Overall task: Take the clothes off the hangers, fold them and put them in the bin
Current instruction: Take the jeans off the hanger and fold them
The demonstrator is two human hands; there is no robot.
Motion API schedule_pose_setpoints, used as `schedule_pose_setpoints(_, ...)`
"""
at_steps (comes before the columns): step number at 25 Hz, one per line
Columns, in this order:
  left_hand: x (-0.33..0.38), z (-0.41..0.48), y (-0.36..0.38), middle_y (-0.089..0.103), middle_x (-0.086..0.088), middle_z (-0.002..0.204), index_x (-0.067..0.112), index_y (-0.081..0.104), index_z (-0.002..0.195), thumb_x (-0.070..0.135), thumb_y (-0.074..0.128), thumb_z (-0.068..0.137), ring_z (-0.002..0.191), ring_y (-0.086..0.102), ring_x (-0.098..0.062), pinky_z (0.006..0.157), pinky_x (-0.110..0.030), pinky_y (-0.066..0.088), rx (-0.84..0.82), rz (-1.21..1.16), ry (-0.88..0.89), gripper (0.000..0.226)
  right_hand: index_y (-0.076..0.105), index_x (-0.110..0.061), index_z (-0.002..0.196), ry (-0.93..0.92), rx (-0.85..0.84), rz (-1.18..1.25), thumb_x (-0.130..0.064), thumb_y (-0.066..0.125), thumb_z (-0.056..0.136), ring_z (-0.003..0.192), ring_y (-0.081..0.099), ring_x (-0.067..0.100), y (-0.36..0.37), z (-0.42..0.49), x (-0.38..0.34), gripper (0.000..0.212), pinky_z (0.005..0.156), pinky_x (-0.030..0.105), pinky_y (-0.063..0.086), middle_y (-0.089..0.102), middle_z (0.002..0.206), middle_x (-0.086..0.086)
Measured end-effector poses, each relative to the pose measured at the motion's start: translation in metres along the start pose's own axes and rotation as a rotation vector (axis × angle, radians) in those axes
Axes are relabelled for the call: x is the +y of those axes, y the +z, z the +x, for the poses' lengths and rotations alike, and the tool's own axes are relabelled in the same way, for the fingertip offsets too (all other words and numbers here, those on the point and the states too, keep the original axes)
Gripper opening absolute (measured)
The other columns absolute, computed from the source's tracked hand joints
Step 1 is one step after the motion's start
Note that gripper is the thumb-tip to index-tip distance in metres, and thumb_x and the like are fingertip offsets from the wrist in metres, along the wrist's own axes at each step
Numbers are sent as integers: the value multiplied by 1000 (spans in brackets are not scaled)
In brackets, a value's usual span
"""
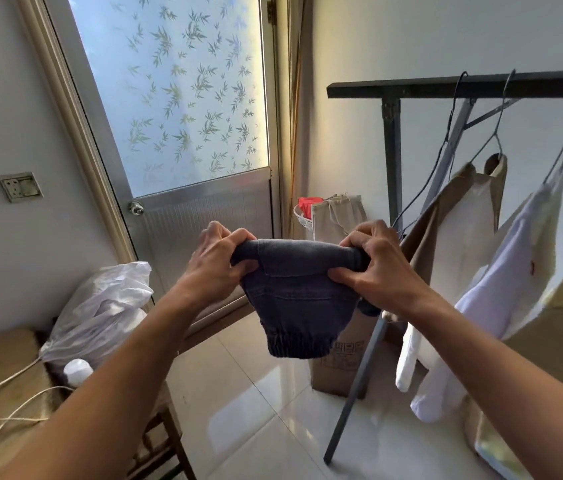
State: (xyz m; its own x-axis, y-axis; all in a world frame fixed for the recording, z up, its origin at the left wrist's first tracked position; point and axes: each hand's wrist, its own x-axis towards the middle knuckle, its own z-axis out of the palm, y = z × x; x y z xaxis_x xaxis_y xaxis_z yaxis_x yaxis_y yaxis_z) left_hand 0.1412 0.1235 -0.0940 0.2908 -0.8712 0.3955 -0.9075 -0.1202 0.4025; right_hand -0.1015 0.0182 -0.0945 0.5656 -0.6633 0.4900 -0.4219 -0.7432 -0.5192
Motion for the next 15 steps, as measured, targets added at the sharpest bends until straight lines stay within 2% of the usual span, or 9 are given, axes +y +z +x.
schedule_pose_setpoints(3, 22, -12, 15, 36, -1, 108, 23, 52, 125, 27, 71, 86, 104, 43, -17, 87, -32, 43, 211, -77, -147, 43, 54, -17, 91, -72, -3, 78, -28, 72, 81, 81, 61, 18, -2, -3, -6, 23, 73, 41, 56, 60, 88, 0)
schedule_pose_setpoints(5, 40, -28, 24, 48, -3, 107, 12, 49, 122, 37, 69, 87, 87, 55, -16, 71, -27, 48, 253, -193, -280, 47, 50, -17, 95, -79, 42, -40, -31, 66, 85, 71, 63, 21, 0, -5, -8, 23, 67, 38, 53, 61, 78, -3)
schedule_pose_setpoints(7, 61, -45, 34, 64, -12, 96, 4, 53, 116, 54, 50, 93, 69, 66, -19, 54, -28, 52, -9, -565, -489, 55, 47, -18, 99, -85, 91, -181, -34, 62, 87, 70, 63, 24, 3, -12, -8, 25, 63, 32, 45, 59, 77, -3)
schedule_pose_setpoints(8, 69, -52, 40, 67, -17, 96, 2, 54, 114, 63, 41, 92, 69, 71, -26, 52, -33, 56, -185, -798, -647, 67, 47, -18, 99, -107, 118, -233, -35, 62, 87, 69, 62, 25, 6, -18, -7, 25, 61, 31, 40, 59, 76, -3)
schedule_pose_setpoints(9, 75, -57, 46, 68, -22, 101, 0, 54, 115, 72, 36, 87, 75, 73, -34, 56, -39, 58, -320, -997, -795, 79, 48, -18, 99, -157, 145, -270, -34, 62, 86, 66, 62, 26, 10, -25, -7, 25, 59, 30, 37, 60, 76, -2)
schedule_pose_setpoints(10, 75, -59, 54, 66, -26, 109, -2, 53, 118, 78, 36, 81, 84, 71, -41, 61, -46, 59, -381, -1167, -906, 90, 50, -17, 97, -229, 163, -295, -34, 63, 84, 64, 62, 26, 16, -33, -7, 25, 57, 29, 36, 61, 75, -1)
schedule_pose_setpoints(12, 75, -62, 69, 62, -28, 118, -5, 51, 123, 81, 46, 74, 98, 65, -47, 72, -56, 56, -333, -1521, -1041, 99, 54, -18, 93, -373, 176, -325, -35, 61, 78, 63, 63, 23, 30, -52, -9, 23, 50, 27, 38, 64, 78, -1)
schedule_pose_setpoints(13, 76, -64, 75, 63, -27, 118, -6, 52, 123, 78, 51, 75, 101, 63, -45, 75, -57, 54, -277, -1691, -1072, 96, 55, -18, 91, -432, 177, -331, -35, 60, 76, 66, 64, 22, 38, -60, -11, 24, 49, 27, 40, 64, 81, 0)
schedule_pose_setpoints(15, 74, -70, 81, 68, -25, 111, -5, 56, 122, 62, 55, 86, 99, 64, -38, 80, -51, 53, -197, -1909, -1042, 77, 56, -17, 91, -514, 171, -322, -36, 63, 75, 74, 63, 22, 54, -75, -11, 25, 49, 32, 48, 65, 91, 2)
